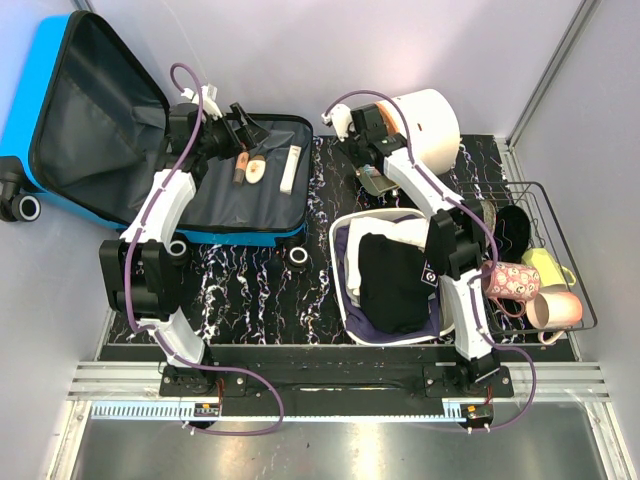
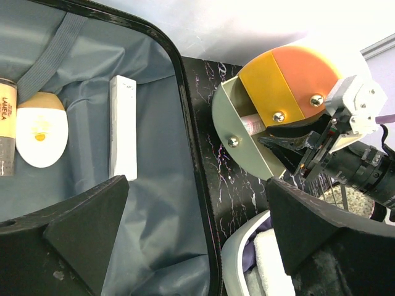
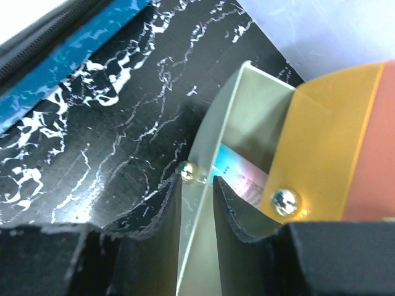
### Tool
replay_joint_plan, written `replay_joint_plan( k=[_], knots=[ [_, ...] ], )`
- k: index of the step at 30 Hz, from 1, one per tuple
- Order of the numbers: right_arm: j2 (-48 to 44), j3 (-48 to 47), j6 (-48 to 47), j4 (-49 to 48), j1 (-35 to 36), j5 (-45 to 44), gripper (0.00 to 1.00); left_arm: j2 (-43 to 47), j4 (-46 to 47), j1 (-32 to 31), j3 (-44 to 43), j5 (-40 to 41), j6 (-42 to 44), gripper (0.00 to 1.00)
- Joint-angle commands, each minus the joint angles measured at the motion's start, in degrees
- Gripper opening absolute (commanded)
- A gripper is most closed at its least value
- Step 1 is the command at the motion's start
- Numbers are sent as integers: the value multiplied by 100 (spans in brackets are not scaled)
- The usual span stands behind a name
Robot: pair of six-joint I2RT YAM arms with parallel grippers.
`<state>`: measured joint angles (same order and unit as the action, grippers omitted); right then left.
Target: Open, take out, and arrange the luggage
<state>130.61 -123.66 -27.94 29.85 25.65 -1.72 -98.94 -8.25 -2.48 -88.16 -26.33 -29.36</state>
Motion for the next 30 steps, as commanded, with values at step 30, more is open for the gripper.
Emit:
replay_joint_plan(
  k=[30],
  knots=[
    [-182, 1077, -1890, -1517, -219, -518, 49, -73, 8, 239, -351, -399, 220, 99]
  ],
)
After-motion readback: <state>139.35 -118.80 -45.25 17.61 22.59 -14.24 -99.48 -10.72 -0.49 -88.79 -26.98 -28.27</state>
